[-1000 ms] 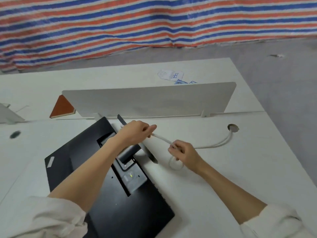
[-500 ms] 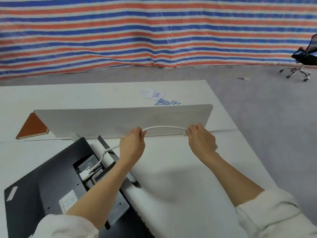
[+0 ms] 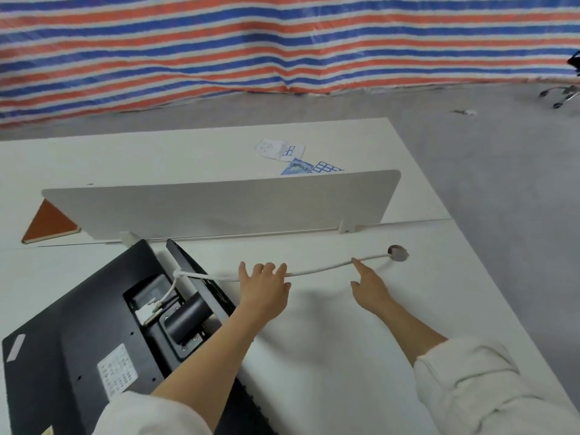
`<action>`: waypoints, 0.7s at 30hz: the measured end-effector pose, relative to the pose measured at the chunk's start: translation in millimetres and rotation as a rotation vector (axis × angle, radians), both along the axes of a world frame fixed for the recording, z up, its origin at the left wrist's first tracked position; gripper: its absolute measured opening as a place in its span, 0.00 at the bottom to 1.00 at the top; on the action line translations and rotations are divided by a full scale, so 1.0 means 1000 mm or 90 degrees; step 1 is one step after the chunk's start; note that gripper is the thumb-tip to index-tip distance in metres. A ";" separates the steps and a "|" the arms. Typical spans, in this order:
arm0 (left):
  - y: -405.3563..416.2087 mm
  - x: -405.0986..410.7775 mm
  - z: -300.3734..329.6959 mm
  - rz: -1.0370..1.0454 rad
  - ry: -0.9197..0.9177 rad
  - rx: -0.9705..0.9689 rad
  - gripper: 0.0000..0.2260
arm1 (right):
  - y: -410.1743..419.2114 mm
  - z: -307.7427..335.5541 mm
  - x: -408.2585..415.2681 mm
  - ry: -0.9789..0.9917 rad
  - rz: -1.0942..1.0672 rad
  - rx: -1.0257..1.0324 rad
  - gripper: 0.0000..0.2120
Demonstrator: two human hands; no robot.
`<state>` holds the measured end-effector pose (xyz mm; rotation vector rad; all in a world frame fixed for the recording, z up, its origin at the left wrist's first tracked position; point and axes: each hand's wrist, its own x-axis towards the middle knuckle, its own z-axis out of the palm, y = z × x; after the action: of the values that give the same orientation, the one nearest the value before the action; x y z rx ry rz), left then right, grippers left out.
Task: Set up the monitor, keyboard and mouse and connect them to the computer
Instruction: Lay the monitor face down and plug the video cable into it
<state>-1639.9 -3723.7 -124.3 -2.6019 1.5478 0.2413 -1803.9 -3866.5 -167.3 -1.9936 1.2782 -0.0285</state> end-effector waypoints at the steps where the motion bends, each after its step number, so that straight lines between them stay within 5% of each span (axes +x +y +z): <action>1: 0.000 -0.003 -0.001 -0.004 -0.006 -0.005 0.21 | 0.003 0.000 -0.004 -0.003 -0.008 0.008 0.24; 7: 0.008 -0.034 0.013 -0.044 0.001 -0.182 0.20 | 0.037 0.019 -0.032 -0.064 -0.085 -0.002 0.21; 14: 0.074 -0.111 0.009 -0.115 0.234 -0.288 0.18 | 0.150 0.031 -0.095 -0.163 -0.225 -0.083 0.15; 21: 0.181 -0.214 -0.020 -0.225 0.436 -0.266 0.17 | 0.305 0.002 -0.193 -0.232 -0.400 -0.110 0.14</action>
<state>-1854.0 -3542.3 -144.6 -2.5979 2.4776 0.9424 -1997.1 -3561.8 -165.6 -1.5450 1.6329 -0.7880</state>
